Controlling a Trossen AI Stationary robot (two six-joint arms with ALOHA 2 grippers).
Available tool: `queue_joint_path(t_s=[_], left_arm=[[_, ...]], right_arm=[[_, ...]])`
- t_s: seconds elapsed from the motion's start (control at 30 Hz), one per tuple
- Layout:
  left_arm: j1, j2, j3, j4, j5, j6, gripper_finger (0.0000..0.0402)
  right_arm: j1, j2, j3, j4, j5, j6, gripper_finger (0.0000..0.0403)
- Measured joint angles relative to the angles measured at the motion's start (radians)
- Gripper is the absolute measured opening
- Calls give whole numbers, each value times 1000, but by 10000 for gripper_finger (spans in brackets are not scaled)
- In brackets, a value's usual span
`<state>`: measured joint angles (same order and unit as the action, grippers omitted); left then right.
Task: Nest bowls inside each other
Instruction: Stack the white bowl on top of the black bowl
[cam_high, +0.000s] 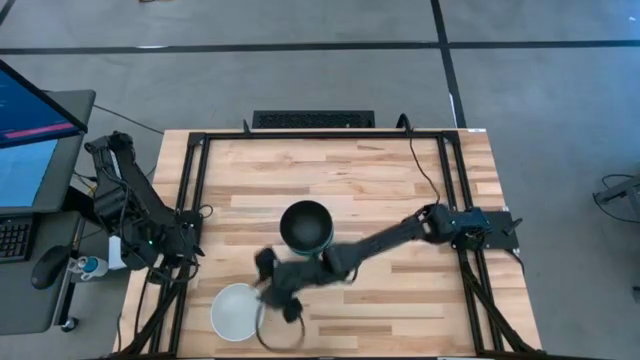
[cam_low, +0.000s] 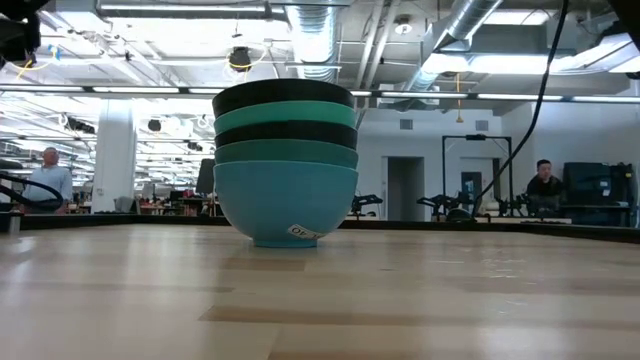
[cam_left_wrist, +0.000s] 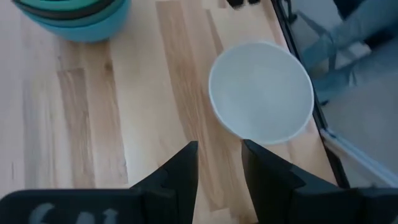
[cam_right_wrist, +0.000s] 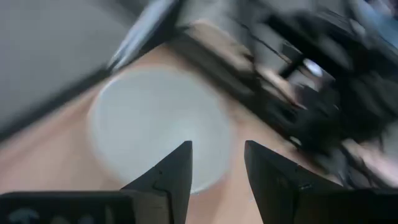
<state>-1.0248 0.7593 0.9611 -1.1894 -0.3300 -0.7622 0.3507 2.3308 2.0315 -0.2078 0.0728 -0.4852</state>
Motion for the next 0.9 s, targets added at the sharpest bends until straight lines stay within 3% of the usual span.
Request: queue_joint_path(t_s=[0.13,0.27,0.43,0.57,0.77,0.9], left_arm=[[0,3,0,10,-25,-88,114],[0,33,0,25,-42,-143,114],[0,107,0,73,-155,-176,114],[0,164,-41,171,-142,-216,114],[0,185,-220,494,-97,-352,114],[5,192,-260,536,-98,-467,114]], right_arm=[[-40,-90,2,-32,-37,201,170],[-42,-187,1,-37,-105,251,170],[-32,-317,5,-74,-82,274,170],[-32,-337,1,-229,-70,299,170],[-20,-332,0,-292,-184,407,170],[-4,-330,0,-338,-178,439,170]])
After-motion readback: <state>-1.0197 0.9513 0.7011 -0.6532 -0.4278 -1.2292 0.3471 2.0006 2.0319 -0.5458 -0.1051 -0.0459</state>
